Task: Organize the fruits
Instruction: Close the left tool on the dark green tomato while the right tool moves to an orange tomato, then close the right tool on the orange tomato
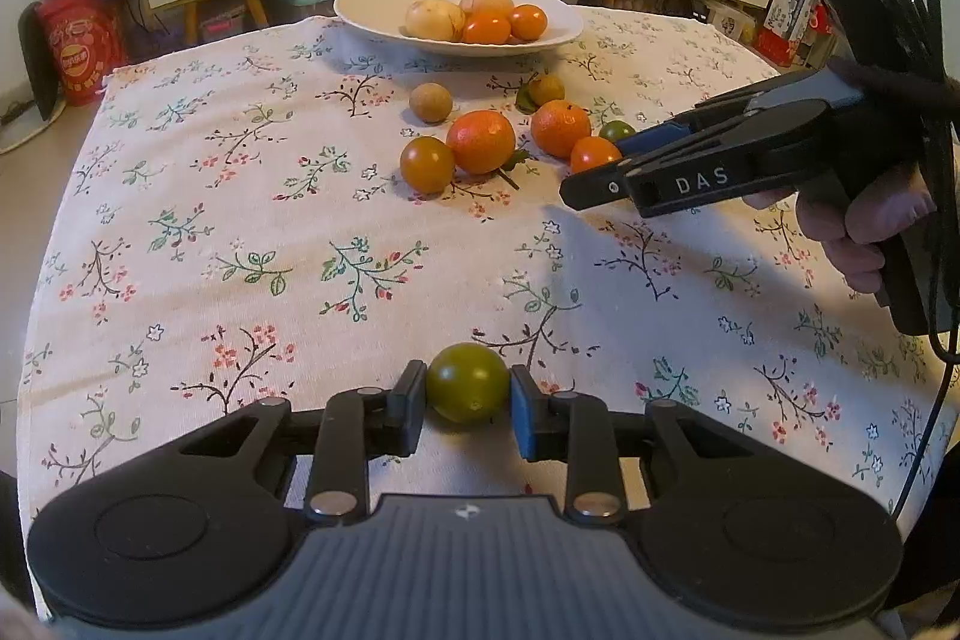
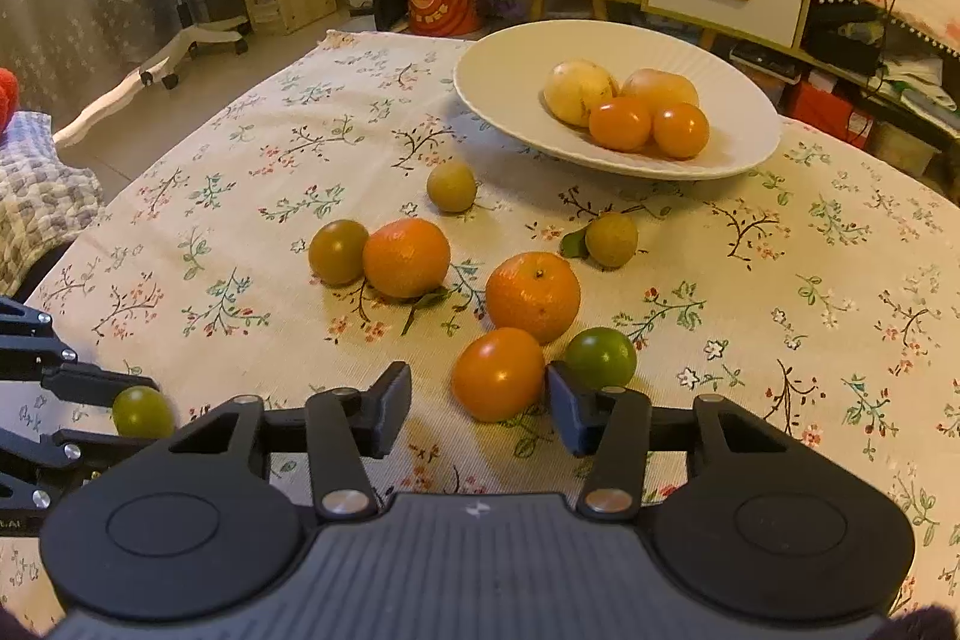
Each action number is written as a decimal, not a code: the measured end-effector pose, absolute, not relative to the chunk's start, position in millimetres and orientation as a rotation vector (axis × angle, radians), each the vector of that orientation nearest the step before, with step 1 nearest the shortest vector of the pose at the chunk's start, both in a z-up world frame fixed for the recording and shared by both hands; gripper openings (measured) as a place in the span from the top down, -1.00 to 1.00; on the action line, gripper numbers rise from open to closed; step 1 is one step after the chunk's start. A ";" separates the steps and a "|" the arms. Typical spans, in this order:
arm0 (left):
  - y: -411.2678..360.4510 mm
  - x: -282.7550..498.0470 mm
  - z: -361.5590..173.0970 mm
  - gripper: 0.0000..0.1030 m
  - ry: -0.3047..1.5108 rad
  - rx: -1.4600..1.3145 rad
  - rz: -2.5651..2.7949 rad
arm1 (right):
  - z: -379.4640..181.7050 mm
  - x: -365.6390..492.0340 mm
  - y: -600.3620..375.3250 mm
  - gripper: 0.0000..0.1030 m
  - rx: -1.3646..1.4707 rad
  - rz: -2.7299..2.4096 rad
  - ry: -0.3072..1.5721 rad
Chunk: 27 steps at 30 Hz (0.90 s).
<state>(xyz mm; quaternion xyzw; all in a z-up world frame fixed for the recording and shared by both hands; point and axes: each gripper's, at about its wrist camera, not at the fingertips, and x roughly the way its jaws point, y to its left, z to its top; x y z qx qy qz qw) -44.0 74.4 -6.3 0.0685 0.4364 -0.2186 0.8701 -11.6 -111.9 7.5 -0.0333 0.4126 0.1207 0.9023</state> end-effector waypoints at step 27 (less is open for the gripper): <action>66.7 -33.7 6.7 0.95 0.872 0.132 -0.447 | 22.4 -12.5 -113.9 0.45 -0.066 0.279 0.818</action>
